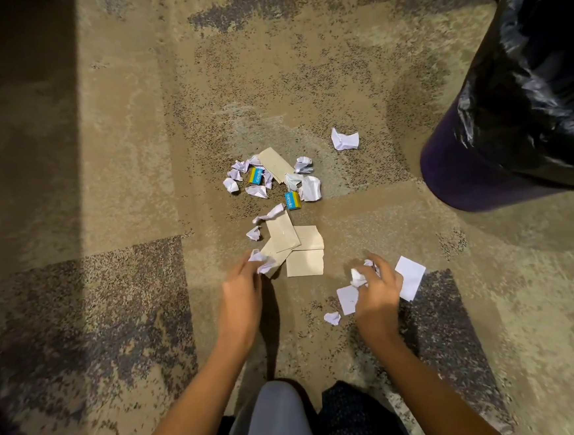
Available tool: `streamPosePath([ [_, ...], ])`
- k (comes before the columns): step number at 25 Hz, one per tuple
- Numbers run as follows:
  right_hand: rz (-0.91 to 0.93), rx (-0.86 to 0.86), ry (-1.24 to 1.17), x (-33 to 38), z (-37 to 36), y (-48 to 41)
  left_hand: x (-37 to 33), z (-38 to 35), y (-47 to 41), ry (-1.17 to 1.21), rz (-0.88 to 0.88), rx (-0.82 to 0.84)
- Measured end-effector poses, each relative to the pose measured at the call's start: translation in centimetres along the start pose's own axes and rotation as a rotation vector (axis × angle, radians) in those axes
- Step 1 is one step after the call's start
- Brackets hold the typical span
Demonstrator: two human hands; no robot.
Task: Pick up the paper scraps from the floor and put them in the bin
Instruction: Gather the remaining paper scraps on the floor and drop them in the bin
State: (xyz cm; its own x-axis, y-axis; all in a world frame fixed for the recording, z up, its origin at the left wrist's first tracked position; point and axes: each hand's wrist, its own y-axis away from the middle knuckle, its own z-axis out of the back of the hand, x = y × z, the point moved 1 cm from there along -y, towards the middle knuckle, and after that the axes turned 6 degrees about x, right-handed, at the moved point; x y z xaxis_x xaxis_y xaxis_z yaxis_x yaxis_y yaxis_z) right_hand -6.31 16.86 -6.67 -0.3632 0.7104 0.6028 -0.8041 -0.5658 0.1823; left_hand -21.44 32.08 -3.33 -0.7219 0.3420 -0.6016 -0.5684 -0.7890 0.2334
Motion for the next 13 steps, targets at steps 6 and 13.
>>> streamPosePath([
  [6,-0.241,-0.122,0.033,-1.9,3.1,-0.3,-0.8,-2.9,-1.7,-0.234,-0.024,0.148],
  [13,-0.038,0.507,0.260,-2.4,2.1,-1.6,-1.3,-3.8,-4.0,-0.308,0.064,0.392],
])
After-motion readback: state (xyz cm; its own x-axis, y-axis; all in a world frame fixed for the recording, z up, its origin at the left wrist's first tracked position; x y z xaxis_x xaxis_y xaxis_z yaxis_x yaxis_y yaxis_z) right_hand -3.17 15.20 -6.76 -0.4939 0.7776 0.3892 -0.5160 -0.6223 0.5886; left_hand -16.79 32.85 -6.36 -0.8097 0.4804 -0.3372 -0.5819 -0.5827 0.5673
